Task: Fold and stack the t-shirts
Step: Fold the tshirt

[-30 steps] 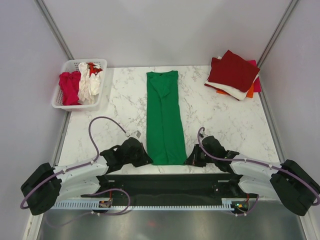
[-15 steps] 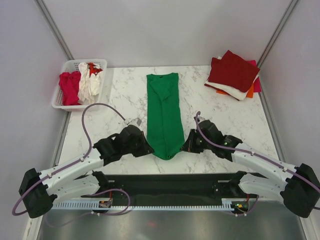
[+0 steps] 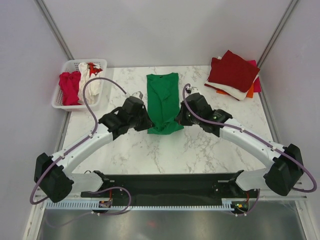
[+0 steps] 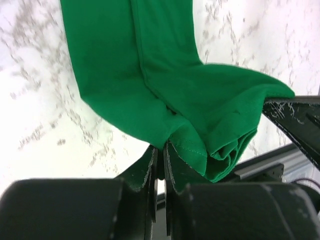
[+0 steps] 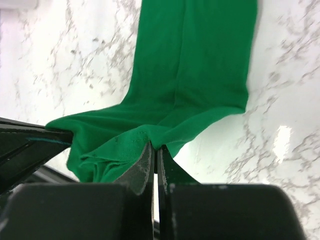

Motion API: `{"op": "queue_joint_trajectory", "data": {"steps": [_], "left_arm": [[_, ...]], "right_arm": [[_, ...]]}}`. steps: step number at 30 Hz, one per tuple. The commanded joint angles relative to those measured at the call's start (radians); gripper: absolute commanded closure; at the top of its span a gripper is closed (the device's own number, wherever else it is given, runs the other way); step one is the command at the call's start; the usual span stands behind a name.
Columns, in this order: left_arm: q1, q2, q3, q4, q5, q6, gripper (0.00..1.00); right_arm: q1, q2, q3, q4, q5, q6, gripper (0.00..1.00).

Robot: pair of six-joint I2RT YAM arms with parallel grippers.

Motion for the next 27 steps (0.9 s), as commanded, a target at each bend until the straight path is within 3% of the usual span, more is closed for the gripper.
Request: {"op": "queue_joint_trajectory", "data": {"steps": [1, 13, 27], "left_arm": [[0.060, 0.072, 0.099, -0.012, 0.029, 0.113, 0.87], [0.190, 0.437, 0.350, -0.014, 0.108, 0.230, 0.86], [0.255, 0.668, 0.497, -0.025, 0.066, 0.287, 0.86]], "right_arm": [[-0.023, 0.050, 0.086, -0.027, 0.106, -0.076, 1.00], [-0.124, 0.298, 0.235, 0.013, 0.126, -0.133, 1.00], [-0.201, 0.574, 0.410, 0.042, 0.053, -0.162, 1.00]]}}
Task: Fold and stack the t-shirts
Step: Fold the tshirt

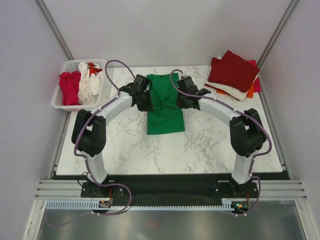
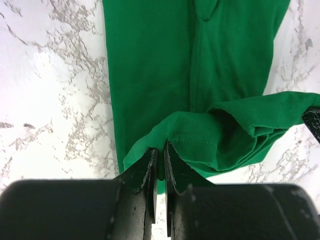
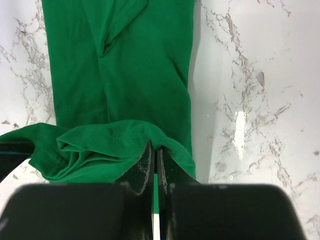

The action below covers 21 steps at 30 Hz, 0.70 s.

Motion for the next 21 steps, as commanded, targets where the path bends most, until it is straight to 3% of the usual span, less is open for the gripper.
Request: {"op": "queue_joint_trajectory", "data": {"steps": [1, 13, 14, 15, 16, 17, 18, 20, 21], "left_arm": [[0.017, 0.044, 0.082, -0.003, -0.015, 0.068, 0.86], [0.061, 0.262, 0.266, -0.074, -0.062, 0.125, 0.83], [0.069, 0.276, 0.285, -0.081, -0.053, 0.131, 0.80], [0.071, 0.293, 0.306, -0.088, -0.050, 0.134, 0.67], [0.078, 0.316, 0.359, -0.094, -0.044, 0.136, 0.61], [0.080, 0.331, 0.395, -0.115, -0.016, 0.140, 0.54], [0.080, 0.342, 0.433, -0.130, -0.009, 0.143, 0.40], [0.080, 0.360, 0.567, -0.195, -0.008, 0.156, 0.32], [0.080, 0.357, 0.602, -0.215, -0.018, 0.157, 0.29]], "right_arm": [[-0.016, 0.055, 0.077, 0.024, -0.022, -0.019, 1.00], [-0.076, 0.256, 0.224, 0.015, -0.068, -0.022, 0.99], [-0.087, 0.266, 0.237, 0.012, -0.075, -0.024, 0.91], [-0.093, 0.286, 0.250, 0.005, -0.081, -0.025, 0.85], [-0.102, 0.294, 0.287, -0.003, -0.082, -0.024, 0.76], [-0.114, 0.302, 0.307, -0.009, -0.090, -0.024, 0.53], [-0.123, 0.312, 0.330, -0.028, -0.093, -0.024, 0.41], [-0.139, 0.317, 0.411, -0.054, -0.098, -0.039, 0.19], [-0.142, 0.308, 0.439, -0.081, -0.098, -0.050, 0.16]]}}
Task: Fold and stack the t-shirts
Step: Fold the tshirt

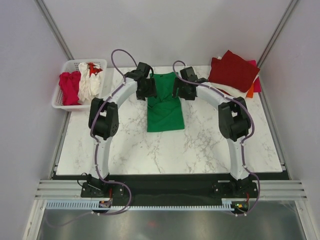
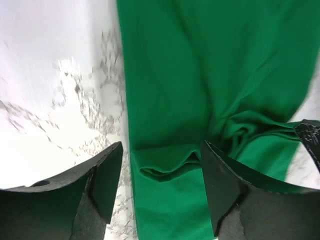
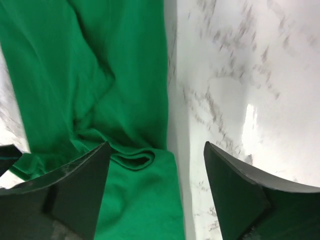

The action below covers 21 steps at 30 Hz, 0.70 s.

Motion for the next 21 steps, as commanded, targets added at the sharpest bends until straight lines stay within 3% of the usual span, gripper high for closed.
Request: {"op": "queue_joint_trajectory", "data": {"steps": [1, 4, 7, 9, 10, 11, 13, 14, 17, 21], "left_arm": [[0.004, -0.026, 0.191, -0.083, -0.003, 0.052, 0.27], [0.004, -0.120, 0.136, -0.097, -0.053, 0.042, 0.25], [-0.008, -0.241, -0.007, -0.088, -0.077, 0.014, 0.27], [-0.027, -0.316, -0.094, -0.050, -0.054, 0.002, 0.31], [-0.034, -0.339, -0.179, -0.028, -0.030, 0.000, 0.32], [-0.047, -0.353, -0.218, -0.008, 0.014, 0.000, 0.33], [-0.057, -0.356, -0.287, 0.047, 0.045, 0.000, 0.36], [-0.059, -0.347, -0.293, 0.055, 0.064, 0.000, 0.37], [-0.062, -0.275, -0.280, 0.070, 0.091, -0.005, 0.41], [-0.074, -0.191, -0.241, 0.078, 0.088, -0.003, 0.43]], "right_arm": [[-0.023, -0.033, 0.158, -0.041, -0.010, -0.041, 0.13], [-0.024, -0.117, 0.144, -0.066, 0.011, -0.080, 0.09], [-0.024, -0.246, -0.006, -0.034, -0.012, -0.078, 0.11], [-0.024, -0.340, -0.121, 0.056, -0.053, -0.060, 0.20], [-0.024, -0.365, -0.230, 0.089, -0.147, -0.048, 0.25], [-0.023, -0.381, -0.277, 0.118, -0.185, -0.037, 0.40], [-0.024, -0.402, -0.387, 0.213, -0.309, -0.009, 0.58], [-0.024, -0.399, -0.412, 0.241, -0.347, 0.000, 0.75], [-0.018, -0.353, -0.459, 0.298, -0.459, 0.040, 1.00], [0.023, -0.346, -0.515, 0.327, -0.455, 0.035, 1.00]]}}
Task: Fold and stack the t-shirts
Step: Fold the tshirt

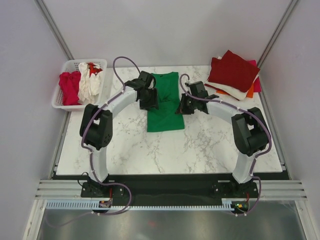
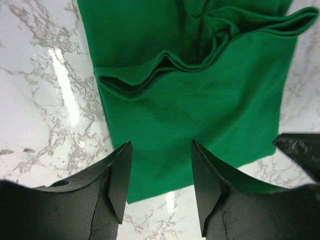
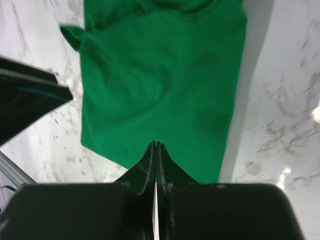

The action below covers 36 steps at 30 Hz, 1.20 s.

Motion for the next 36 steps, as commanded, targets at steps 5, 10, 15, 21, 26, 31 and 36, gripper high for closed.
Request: {"op": "queue_joint_trajectory", "data": {"steps": [5, 10, 15, 21, 26, 31, 36], "left_arm": [[0.006, 0.159, 0.135, 0.041, -0.033, 0.036, 0.43], [0.046, 0.266, 0.308, 0.035, -0.005, 0.075, 0.43], [0.102, 0.349, 0.454, 0.000, 0.012, 0.089, 0.43], [0.107, 0.253, 0.398, -0.067, -0.034, 0.099, 0.44], [0.052, -0.038, 0.128, -0.037, -0.100, 0.058, 0.43], [0.021, -0.236, -0.245, 0.093, -0.011, -0.006, 0.42], [0.021, -0.335, -0.507, 0.241, 0.104, -0.071, 0.40]], "right_arm": [[0.042, -0.010, -0.121, 0.083, -0.071, -0.002, 1.00], [0.042, -0.033, -0.207, 0.081, -0.079, -0.011, 1.00], [0.044, -0.069, -0.250, 0.057, -0.074, -0.031, 1.00], [0.042, -0.119, -0.189, -0.007, -0.083, -0.059, 0.73], [0.042, -0.194, -0.120, -0.047, -0.069, -0.082, 0.25], [0.036, -0.247, -0.150, -0.069, -0.026, -0.104, 0.24], [0.024, -0.240, -0.242, -0.020, 0.000, -0.097, 0.32]]}}
